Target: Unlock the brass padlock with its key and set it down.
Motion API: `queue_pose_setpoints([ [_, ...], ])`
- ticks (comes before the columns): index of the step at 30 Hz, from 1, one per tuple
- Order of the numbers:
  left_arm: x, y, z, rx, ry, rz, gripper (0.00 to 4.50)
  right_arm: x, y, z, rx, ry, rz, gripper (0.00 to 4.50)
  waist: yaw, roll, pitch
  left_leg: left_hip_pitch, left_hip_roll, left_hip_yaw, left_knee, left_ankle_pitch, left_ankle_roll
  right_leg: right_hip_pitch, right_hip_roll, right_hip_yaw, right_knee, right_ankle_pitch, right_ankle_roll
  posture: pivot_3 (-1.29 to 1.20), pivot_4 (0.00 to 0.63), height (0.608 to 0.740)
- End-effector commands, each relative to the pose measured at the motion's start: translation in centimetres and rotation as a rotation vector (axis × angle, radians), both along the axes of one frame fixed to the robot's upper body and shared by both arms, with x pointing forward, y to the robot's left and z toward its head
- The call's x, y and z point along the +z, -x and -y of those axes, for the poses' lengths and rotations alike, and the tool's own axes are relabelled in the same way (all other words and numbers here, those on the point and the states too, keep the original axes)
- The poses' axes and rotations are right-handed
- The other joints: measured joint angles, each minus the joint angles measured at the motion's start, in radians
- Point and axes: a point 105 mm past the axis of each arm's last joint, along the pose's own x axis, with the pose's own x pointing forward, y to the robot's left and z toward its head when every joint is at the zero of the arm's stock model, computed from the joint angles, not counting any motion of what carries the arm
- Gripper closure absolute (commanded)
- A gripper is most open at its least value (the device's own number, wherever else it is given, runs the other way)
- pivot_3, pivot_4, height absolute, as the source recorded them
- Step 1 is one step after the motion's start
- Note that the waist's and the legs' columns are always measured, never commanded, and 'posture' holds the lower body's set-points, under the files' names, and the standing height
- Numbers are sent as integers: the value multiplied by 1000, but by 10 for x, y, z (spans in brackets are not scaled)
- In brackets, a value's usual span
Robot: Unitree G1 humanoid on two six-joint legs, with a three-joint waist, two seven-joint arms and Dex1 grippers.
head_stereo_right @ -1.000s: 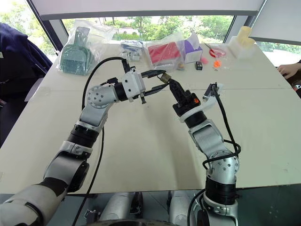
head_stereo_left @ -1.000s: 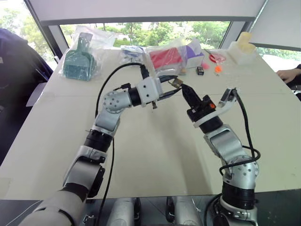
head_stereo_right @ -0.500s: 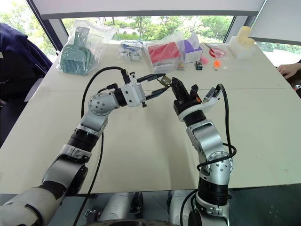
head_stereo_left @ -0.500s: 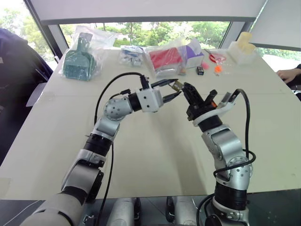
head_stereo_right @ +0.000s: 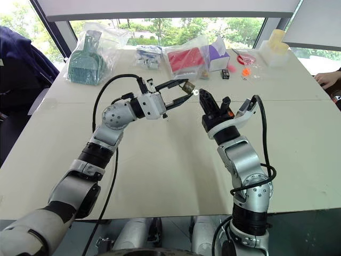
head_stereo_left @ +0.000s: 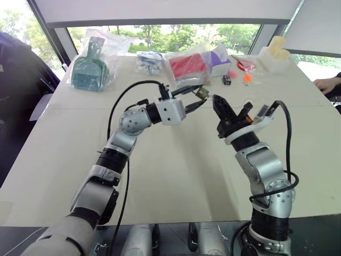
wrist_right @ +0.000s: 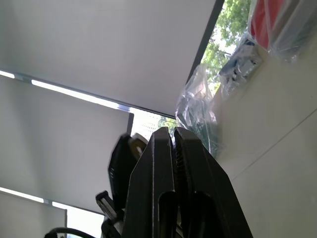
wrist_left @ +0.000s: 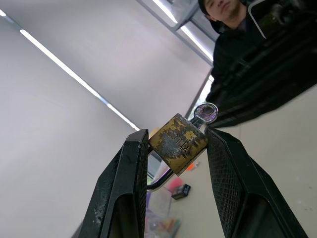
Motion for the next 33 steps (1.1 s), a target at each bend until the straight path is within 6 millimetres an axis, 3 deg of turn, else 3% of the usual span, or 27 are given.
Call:
queue_pose_setpoints([
  [1,17,4,2,-11,44,64,3288,17,11,-8,49,-2,85,4371,0,0,0,0,0,0,0,0,0,0,0,0,0,0,0,0,150,735],
  [5,15,4,3,-17,39,65,3288,18,13,-9,43,-1,102,4371,1,0,0,0,0,0,0,0,0,0,0,0,0,0,0,0,150,735],
  [6,14,3,2,-12,39,62,3288,18,12,-7,20,9,115,4146,1,0,0,0,0,0,0,0,0,0,0,0,0,0,0,0,150,735],
  [9,15,-2,-3,13,43,51,3288,23,15,-1,-10,-1,160,3157,1,0,0,0,0,0,0,0,0,0,0,0,0,0,0,0,150,735],
  [13,16,-7,-6,28,44,45,3288,27,21,-6,19,15,199,1079,0,0,0,0,0,0,0,0,0,0,0,0,0,0,0,0,150,735],
  [24,12,4,1,-16,50,30,3288,30,23,-19,70,54,240,1079,1,0,0,0,0,0,0,0,0,0,0,0,0,0,0,0,150,735],
  [27,12,5,1,-20,54,27,3288,29,20,-18,66,55,234,1938,1,0,0,0,0,0,0,0,0,0,0,0,0,0,0,0,150,735],
  [32,12,7,0,-23,54,21,3288,27,15,-16,43,61,228,4444,1,0,0,0,0,0,0,0,0,0,0,0,0,0,0,0,150,735],
  [33,12,7,0,-23,54,19,3288,27,15,-15,39,61,229,4444,1,0,0,0,0,0,0,0,0,0,0,0,0,0,0,0,150,735],
])
